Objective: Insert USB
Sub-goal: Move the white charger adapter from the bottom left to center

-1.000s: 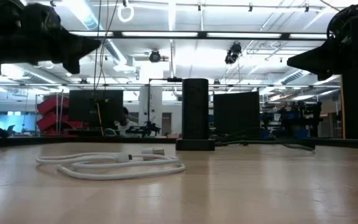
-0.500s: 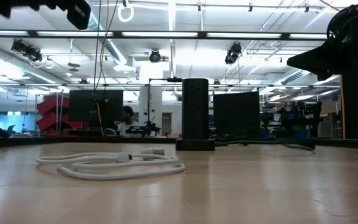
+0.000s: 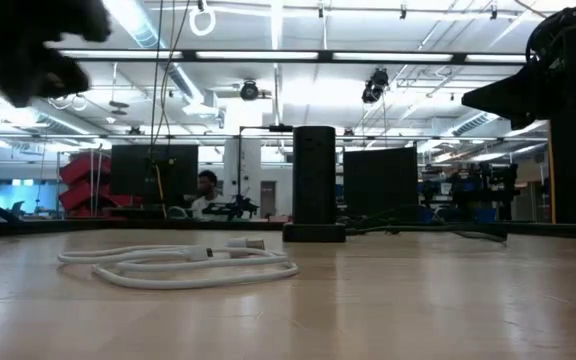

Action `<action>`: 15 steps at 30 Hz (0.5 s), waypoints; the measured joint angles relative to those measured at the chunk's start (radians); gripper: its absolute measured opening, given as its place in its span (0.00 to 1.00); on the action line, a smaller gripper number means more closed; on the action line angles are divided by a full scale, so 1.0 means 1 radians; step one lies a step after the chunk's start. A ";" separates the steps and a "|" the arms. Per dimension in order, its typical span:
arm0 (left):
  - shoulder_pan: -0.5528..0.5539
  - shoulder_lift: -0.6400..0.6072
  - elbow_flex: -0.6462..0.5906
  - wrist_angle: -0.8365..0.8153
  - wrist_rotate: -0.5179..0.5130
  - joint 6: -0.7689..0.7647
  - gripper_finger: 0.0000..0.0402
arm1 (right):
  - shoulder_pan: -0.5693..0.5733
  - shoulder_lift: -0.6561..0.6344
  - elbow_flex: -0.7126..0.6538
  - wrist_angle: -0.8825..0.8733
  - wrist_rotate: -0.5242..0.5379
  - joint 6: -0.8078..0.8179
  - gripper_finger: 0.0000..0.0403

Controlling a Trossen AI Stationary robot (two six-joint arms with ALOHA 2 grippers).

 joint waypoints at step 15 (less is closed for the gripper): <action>-0.313 0.204 0.001 0.224 -0.020 -0.288 0.08 | 0.000 0.000 0.000 0.000 0.000 0.000 0.09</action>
